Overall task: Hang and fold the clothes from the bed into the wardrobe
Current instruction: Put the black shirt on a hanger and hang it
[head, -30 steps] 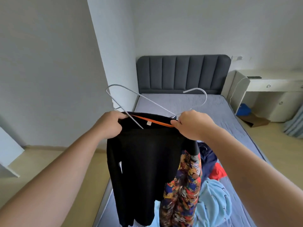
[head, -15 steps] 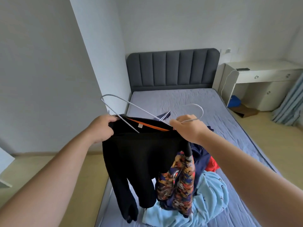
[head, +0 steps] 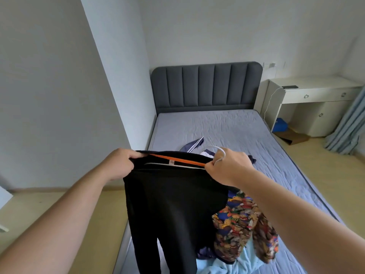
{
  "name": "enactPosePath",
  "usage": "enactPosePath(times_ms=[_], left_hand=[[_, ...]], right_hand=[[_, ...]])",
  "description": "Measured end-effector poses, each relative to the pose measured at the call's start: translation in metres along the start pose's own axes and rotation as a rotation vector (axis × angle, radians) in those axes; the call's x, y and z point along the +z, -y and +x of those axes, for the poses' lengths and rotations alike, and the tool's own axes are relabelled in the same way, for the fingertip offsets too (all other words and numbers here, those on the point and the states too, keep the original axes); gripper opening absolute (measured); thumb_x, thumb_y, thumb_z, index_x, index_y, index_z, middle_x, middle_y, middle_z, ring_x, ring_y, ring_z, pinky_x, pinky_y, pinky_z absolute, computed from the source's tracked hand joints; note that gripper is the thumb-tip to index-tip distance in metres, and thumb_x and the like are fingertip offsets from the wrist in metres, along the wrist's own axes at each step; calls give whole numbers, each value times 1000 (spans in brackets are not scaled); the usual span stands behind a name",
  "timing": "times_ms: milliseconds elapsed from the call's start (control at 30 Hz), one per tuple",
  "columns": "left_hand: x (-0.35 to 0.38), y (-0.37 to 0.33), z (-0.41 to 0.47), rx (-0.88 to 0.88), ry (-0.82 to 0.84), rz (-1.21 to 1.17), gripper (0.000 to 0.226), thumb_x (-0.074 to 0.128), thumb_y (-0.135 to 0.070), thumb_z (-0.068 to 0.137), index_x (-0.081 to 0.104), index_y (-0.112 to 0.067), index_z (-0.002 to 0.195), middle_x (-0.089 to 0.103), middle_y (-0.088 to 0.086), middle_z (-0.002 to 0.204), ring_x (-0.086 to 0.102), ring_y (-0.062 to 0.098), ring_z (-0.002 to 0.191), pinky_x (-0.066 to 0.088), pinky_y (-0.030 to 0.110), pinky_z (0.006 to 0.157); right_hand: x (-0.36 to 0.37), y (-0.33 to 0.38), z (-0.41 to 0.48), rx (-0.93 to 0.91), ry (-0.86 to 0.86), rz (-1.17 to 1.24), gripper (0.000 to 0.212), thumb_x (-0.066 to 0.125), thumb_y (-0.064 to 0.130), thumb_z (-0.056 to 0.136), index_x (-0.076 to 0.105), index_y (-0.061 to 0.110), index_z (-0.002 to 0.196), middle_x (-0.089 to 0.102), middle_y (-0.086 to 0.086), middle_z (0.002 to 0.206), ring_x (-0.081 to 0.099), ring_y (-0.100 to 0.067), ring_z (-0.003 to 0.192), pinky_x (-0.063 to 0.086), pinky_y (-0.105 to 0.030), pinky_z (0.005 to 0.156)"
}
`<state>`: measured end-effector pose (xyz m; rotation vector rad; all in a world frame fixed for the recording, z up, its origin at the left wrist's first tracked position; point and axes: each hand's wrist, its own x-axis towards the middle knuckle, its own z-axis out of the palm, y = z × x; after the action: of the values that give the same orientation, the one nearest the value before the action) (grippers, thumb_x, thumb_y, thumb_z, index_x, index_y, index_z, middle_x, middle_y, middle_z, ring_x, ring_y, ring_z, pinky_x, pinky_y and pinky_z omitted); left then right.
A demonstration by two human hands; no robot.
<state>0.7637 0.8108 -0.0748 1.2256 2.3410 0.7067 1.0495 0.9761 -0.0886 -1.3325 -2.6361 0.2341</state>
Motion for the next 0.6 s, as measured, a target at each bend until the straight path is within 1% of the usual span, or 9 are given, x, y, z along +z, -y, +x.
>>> enactPosePath(times_ms=[100,167,200,267,333,400,433,500,600], left_hand=[[11,-28,-7,73,-142,309,74,37,1,78,65,-46,127,65,-8,121,59,20,107,53,33,84],[28,-50,-15,221,-203,439,66,41,-2,77,67,-40,125,65,-4,113,57,25,110,53,37,84],[39,-59,-18,290,-187,453,63,43,-2,78,68,-37,124,65,-2,112,58,27,111,53,38,86],[56,-71,-22,310,-99,380,59,45,-4,81,69,-36,123,67,-2,113,62,26,106,53,36,87],[68,-74,-24,274,-43,301,41,50,-12,83,75,-33,108,68,-5,100,65,20,90,51,28,75],[75,-76,-26,293,-40,342,17,55,-30,90,72,-27,85,65,-8,82,63,15,72,51,29,64],[78,-76,-25,329,-46,403,26,53,-40,95,65,-26,77,61,-7,75,59,13,67,50,31,63],[84,-76,-24,392,-71,571,43,38,-50,104,50,-28,68,50,-6,69,51,13,64,44,35,72],[86,-78,-21,454,-127,631,38,27,-46,108,47,-32,78,45,-10,77,47,12,69,37,37,84]], right_hand=[[-1,16,1,-160,-64,-62,36,37,52,87,51,24,69,55,7,70,54,-15,56,32,-29,48],[-7,30,4,-190,-142,-8,35,35,49,84,48,23,65,52,7,63,50,-14,51,28,-27,47],[-10,34,6,-162,-168,56,36,35,48,84,49,21,65,52,6,60,50,-14,50,27,-26,46],[-15,36,13,-86,-174,193,40,40,44,87,55,14,65,54,2,56,50,-16,47,31,-27,44],[-16,33,16,-60,-143,256,41,45,37,91,59,7,67,55,-4,56,50,-19,48,35,-30,43],[-13,31,15,-88,-149,206,42,44,36,94,60,6,69,57,-6,59,51,-21,49,38,-33,46],[-11,31,14,-114,-162,161,43,42,36,95,59,7,68,55,-5,58,50,-20,48,37,-32,46],[-8,31,13,-177,-182,84,44,40,38,95,57,10,65,50,0,55,46,-18,46,31,-29,45],[-10,29,14,-260,-141,40,54,35,45,97,58,9,64,51,0,56,52,-21,50,30,-28,45]])
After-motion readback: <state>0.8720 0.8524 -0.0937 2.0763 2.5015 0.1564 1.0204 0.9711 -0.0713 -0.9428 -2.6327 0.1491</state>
